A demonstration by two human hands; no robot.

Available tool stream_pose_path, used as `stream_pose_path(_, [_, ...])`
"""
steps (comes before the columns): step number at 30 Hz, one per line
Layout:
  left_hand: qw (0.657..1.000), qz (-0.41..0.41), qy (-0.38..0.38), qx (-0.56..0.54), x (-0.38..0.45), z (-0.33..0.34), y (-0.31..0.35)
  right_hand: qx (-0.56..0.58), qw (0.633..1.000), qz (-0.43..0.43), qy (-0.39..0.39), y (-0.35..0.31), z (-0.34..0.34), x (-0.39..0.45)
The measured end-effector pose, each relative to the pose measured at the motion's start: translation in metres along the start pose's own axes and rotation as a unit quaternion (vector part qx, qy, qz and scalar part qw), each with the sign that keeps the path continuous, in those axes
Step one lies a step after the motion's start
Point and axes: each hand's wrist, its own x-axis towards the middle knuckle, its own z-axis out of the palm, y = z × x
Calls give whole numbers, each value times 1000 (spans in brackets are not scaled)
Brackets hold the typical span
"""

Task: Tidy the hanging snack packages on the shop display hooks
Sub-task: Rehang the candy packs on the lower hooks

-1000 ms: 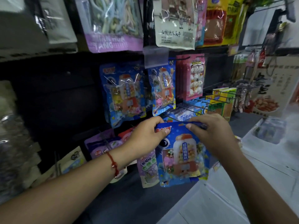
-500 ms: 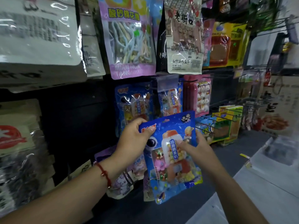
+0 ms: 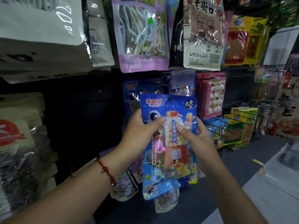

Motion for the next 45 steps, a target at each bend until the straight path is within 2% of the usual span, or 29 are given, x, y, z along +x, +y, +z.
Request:
stream_pose_path(4, [1000,15,-8,16,2,0,-7,12,999,-36,4,-2,2,8])
stream_pose_path(9, [998,30,15,-46,10,4,-9,-2,998,-57,36,-11,5,21])
stream_pose_path(14, [996,44,58,-51,30,13,-14,-23,988,-73,133,-4,14,28])
stream_pose_path(21, [992,55,92,-62,41,25,-14,-29,989,-22,144,6,9,27])
stream_pose_path(27, [989,36,127,-64,42,26,-19,-55,992,-7,116,7,10,19])
stream_pose_path(33, [984,16,173,-28,55,15,-27,-141,987,-17,76,5,13,13])
stream_pose_path(39, [987,13,151,59,53,7,-39,-192,979,16,-59,26,25,1])
stream_pose_path(45, [984,10,117,130,43,-1,-49,-226,971,19,-82,30,23,-2])
